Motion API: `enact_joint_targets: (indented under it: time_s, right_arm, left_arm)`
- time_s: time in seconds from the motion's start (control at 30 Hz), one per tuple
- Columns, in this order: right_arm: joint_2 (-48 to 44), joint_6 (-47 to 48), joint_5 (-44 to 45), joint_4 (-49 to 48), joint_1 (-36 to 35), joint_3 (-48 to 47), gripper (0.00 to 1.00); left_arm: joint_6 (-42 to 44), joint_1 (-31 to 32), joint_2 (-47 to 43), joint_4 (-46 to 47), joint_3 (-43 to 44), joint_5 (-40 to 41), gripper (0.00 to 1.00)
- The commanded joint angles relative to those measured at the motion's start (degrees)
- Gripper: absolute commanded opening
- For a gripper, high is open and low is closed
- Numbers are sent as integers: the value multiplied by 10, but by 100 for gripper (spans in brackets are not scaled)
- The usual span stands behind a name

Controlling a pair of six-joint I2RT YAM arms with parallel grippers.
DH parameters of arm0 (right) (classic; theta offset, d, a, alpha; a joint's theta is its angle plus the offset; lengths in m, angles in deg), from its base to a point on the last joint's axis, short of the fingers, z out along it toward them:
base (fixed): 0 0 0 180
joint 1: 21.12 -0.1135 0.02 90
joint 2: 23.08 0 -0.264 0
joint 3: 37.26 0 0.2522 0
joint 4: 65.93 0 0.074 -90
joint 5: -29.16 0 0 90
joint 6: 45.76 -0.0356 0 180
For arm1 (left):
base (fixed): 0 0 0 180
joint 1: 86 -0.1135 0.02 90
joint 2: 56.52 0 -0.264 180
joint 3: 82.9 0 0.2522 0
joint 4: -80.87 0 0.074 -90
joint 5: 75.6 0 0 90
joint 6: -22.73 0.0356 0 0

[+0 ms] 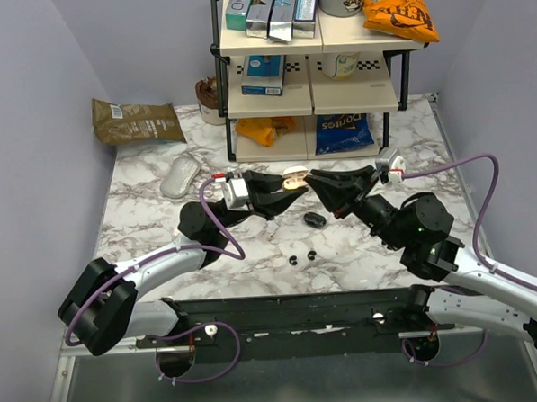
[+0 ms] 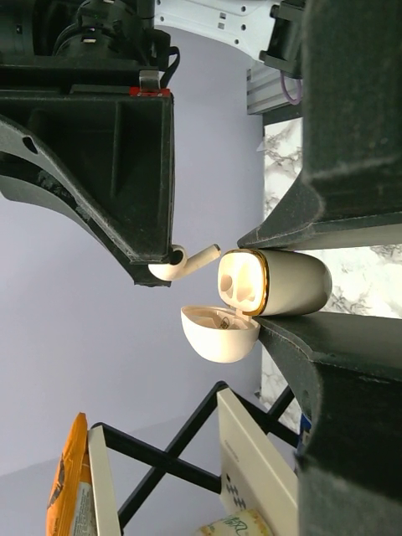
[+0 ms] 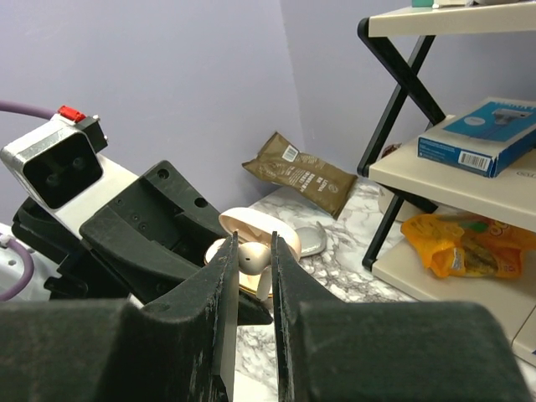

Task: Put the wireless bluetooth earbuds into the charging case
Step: Place the earbud in the charging case.

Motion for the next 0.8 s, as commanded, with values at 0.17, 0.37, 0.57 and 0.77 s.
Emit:
enact_joint_targets:
  time_s: [0.17, 0.37, 0.57, 0.77]
  right_arm:
    - [15, 2, 54, -88, 3, 9, 1]
    - [23, 12, 79, -120, 2, 20, 1]
    - [33, 8, 82, -131, 3, 33, 1]
    - [41, 4, 78, -131, 2, 36, 1]
  left_arm:
    - [-34, -1, 11, 73, 18, 20, 0]
    - [-47, -1, 16, 71, 20, 25, 0]
    - [-51, 0, 16, 71, 24, 25, 0]
    - [-53, 1, 22, 72, 26, 26, 0]
